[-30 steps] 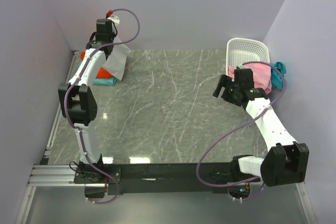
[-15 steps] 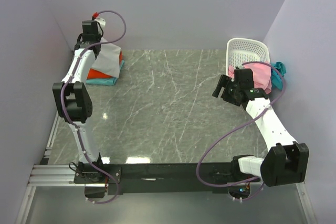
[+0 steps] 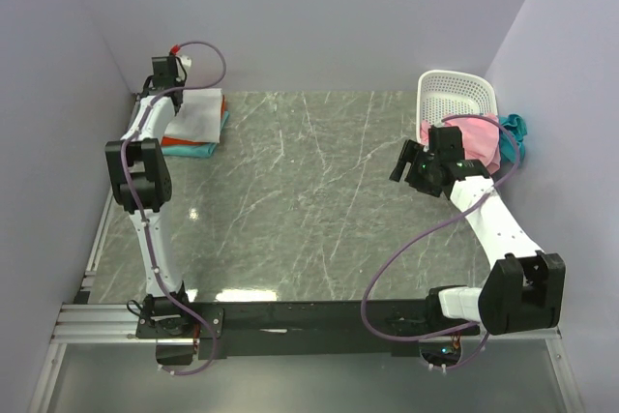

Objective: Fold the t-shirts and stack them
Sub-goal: Neatly place the folded tshirt to the corner, then reset both grippers

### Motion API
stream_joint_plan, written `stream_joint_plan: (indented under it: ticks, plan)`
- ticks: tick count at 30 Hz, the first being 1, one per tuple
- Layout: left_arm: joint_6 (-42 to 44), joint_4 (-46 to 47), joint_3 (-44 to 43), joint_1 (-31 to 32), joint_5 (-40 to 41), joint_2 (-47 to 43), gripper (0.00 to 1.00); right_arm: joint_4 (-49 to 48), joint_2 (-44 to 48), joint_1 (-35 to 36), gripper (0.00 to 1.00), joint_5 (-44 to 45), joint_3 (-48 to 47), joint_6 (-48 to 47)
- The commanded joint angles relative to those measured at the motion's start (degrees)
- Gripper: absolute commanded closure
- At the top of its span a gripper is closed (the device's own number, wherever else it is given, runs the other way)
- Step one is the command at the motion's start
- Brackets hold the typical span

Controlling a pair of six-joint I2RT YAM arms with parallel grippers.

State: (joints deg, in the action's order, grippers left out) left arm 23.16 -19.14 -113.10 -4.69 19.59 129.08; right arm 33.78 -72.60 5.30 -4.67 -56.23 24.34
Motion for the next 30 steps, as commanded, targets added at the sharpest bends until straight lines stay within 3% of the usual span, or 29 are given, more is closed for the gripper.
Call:
stream_joint_plan:
  ticks: [1, 3, 4, 5, 6, 13, 16, 21, 27, 30]
  plan:
    - [0.5, 3.8, -2.6, -0.4, 0.4, 1.2, 0.99, -0.2, -0.2, -0.4, 0.16, -0.6, -2.3, -0.4]
    - [-1.1, 3.3, -4.1, -0.8, 1.5, 2.3, 0.83, -0.2, -0.3, -0.4, 0.16, -1.0, -2.3, -0.4]
    - [-1.7, 3.1, -5.6, -1.1, 2.0, 3.0, 0.66, -0.2, -0.3, -0.3, 0.16, -1.1, -2.3, -0.5]
    - [-2.8, 3.1, -6.0, -1.2, 2.5, 3.2, 0.07, -0.1, -0.3, -0.4, 0.16, -1.1, -2.4, -0.4]
    - [-3.3, 3.2, -6.3, -1.3, 3.3, 3.1, 0.01, 0.0, -0.2, -0.4, 0.16, -1.1, -2.5, -0.5]
    - [-10.0, 5.2, -6.4, -1.2, 6.9, -1.1, 0.01, 0.2, 2.3, -0.4, 0.12, -0.1, -2.2, -0.3]
    - [-16.2, -0.7, -9.5, -1.1, 3.5, -2.8, 0.01, 0.4, 4.3, -0.3, 0.11, -0.6, -1.6, -0.3]
    - [-27.7, -2.9, -8.6, -1.1, -5.2, -9.3, 0.01, 0.5, 9.8, -0.5, 0.11, -0.7, 1.1, -0.2]
    - [-43.0, -2.4, -1.6, -0.4, -16.5, -21.2, 0.01, 0.6, 16.7, -0.3, 0.10, 1.0, 4.6, 0.6]
    - [-48.7, 0.2, 8.6, 2.4, -15.7, -30.7, 0.01, 0.4, 19.9, -0.4, 0.10, 2.9, 6.6, 1.9]
